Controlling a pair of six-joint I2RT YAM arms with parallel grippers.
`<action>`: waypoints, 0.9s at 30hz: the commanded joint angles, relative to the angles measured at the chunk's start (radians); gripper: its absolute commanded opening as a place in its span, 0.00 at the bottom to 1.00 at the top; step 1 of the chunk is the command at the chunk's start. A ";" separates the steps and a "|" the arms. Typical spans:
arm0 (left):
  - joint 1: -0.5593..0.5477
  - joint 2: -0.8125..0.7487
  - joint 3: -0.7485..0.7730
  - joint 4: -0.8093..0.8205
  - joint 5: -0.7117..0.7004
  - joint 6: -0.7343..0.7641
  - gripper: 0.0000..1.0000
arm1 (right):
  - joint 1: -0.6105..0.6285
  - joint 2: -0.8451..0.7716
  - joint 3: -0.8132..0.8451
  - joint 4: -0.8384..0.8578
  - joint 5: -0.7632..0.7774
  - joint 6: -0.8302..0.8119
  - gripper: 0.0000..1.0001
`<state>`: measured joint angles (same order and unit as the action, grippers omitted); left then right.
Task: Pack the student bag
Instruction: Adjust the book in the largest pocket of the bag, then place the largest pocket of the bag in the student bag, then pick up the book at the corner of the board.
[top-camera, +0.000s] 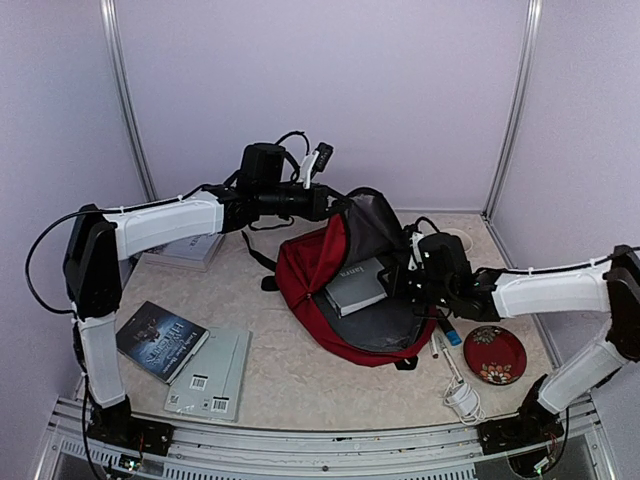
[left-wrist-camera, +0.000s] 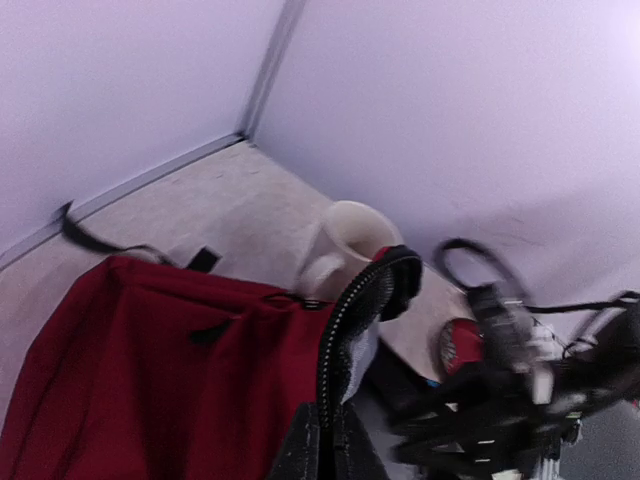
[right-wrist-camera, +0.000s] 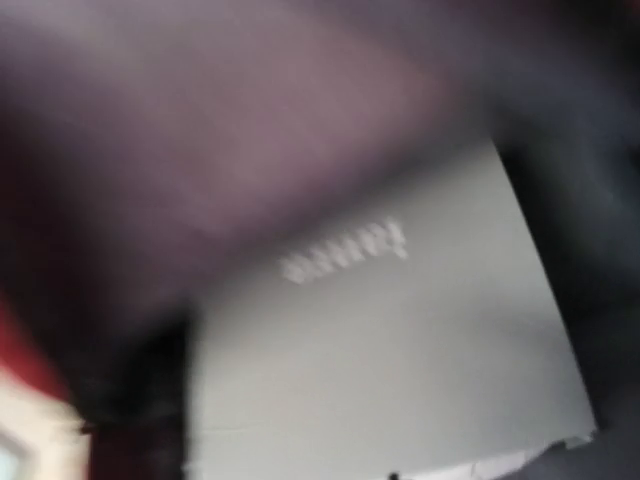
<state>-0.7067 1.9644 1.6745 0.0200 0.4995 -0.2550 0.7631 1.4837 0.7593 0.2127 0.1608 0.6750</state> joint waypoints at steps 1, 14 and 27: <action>0.126 0.137 -0.002 -0.035 -0.083 -0.136 0.33 | 0.012 -0.222 -0.065 -0.167 -0.017 0.014 0.29; 0.311 0.037 -0.059 -0.348 -0.466 0.093 0.99 | 0.012 -0.537 -0.133 -0.329 -0.016 0.036 0.29; 0.382 0.413 0.451 -0.753 -1.044 0.279 0.99 | 0.005 -0.280 0.000 -0.253 -0.267 -0.139 0.33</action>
<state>-0.3531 2.2993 2.0296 -0.6163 -0.3576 -0.0498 0.7692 1.1790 0.7315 -0.0570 -0.0242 0.5827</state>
